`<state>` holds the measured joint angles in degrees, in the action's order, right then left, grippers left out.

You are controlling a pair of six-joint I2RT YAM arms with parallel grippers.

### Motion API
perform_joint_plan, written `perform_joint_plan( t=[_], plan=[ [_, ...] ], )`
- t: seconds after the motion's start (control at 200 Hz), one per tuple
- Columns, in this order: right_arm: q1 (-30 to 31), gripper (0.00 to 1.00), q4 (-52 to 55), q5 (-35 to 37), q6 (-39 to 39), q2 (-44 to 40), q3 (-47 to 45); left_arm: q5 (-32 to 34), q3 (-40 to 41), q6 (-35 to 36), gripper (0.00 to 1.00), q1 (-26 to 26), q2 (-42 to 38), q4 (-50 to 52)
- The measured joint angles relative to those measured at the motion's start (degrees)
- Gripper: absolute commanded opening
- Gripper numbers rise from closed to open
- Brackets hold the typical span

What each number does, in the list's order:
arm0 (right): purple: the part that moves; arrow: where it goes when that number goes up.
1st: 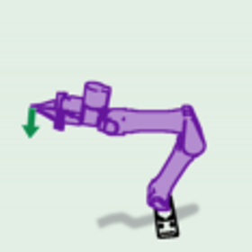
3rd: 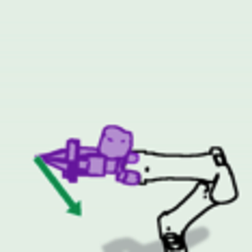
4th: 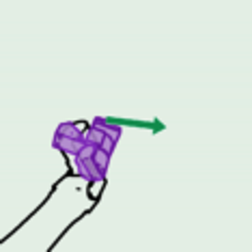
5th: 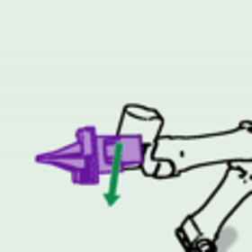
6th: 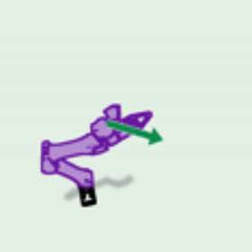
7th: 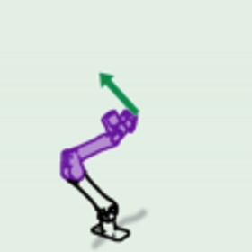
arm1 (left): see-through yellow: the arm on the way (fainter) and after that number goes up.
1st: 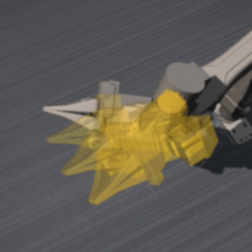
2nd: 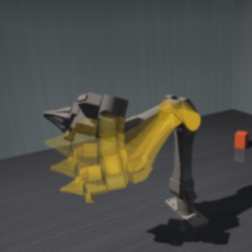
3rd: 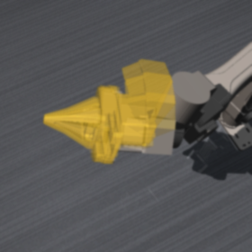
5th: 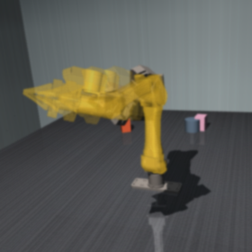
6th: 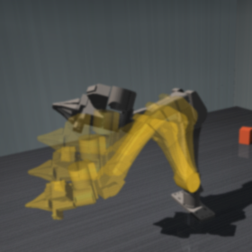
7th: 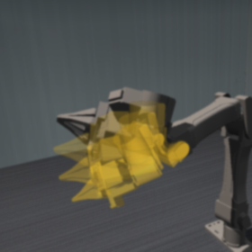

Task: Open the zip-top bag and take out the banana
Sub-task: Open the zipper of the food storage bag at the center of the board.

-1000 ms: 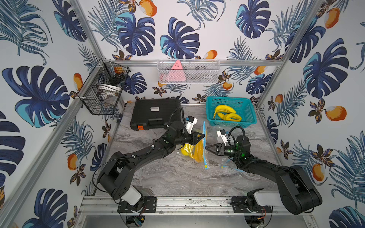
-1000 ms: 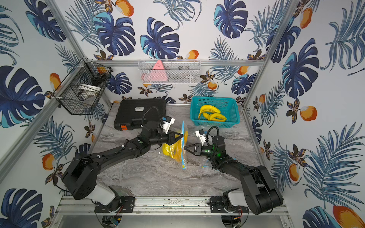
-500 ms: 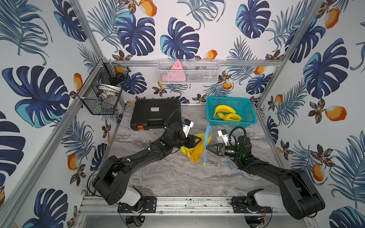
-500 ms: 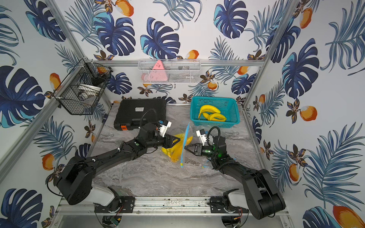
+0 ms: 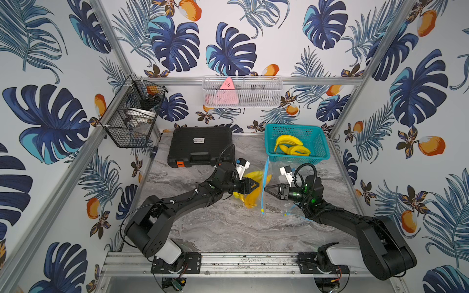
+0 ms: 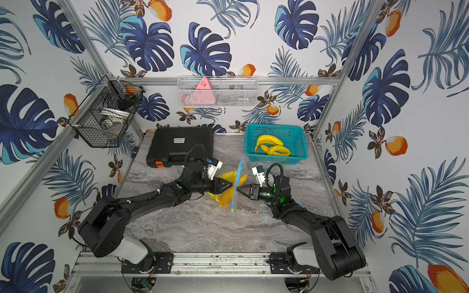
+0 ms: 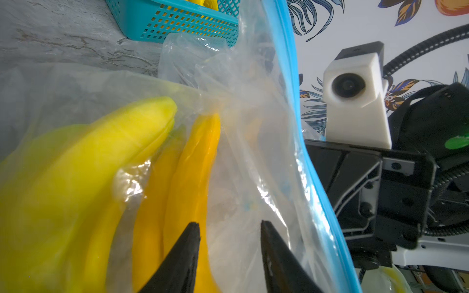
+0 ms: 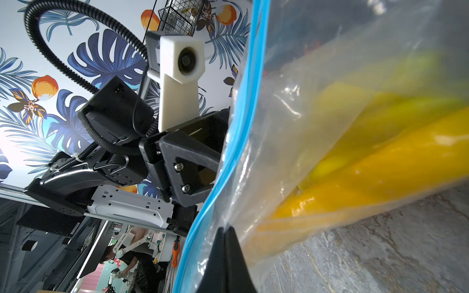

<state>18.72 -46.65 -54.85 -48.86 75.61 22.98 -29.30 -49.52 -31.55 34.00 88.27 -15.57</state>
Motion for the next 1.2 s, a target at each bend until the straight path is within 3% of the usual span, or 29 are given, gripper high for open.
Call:
perform_joint_plan(
  t=[0.63,0.856,0.966,1.201],
  plan=[
    [0.46,0.02,-4.04,1.42,-1.42,1.92,-0.98,-2.14,2.93,-6.49,0.45,2.21,0.13,-8.33],
    [0.74,0.02,-8.15,2.08,-3.65,3.72,-1.44,-2.62,2.27,-7.67,0.20,3.52,0.90,-11.04],
    [0.72,0.02,-8.50,3.13,-4.28,3.76,-1.73,-2.60,2.27,-7.82,0.00,3.54,1.05,-11.85],
    [0.68,0.02,-7.15,4.44,-4.26,2.19,-2.01,-2.36,2.27,-7.93,0.00,3.52,1.18,-12.90]
  ],
)
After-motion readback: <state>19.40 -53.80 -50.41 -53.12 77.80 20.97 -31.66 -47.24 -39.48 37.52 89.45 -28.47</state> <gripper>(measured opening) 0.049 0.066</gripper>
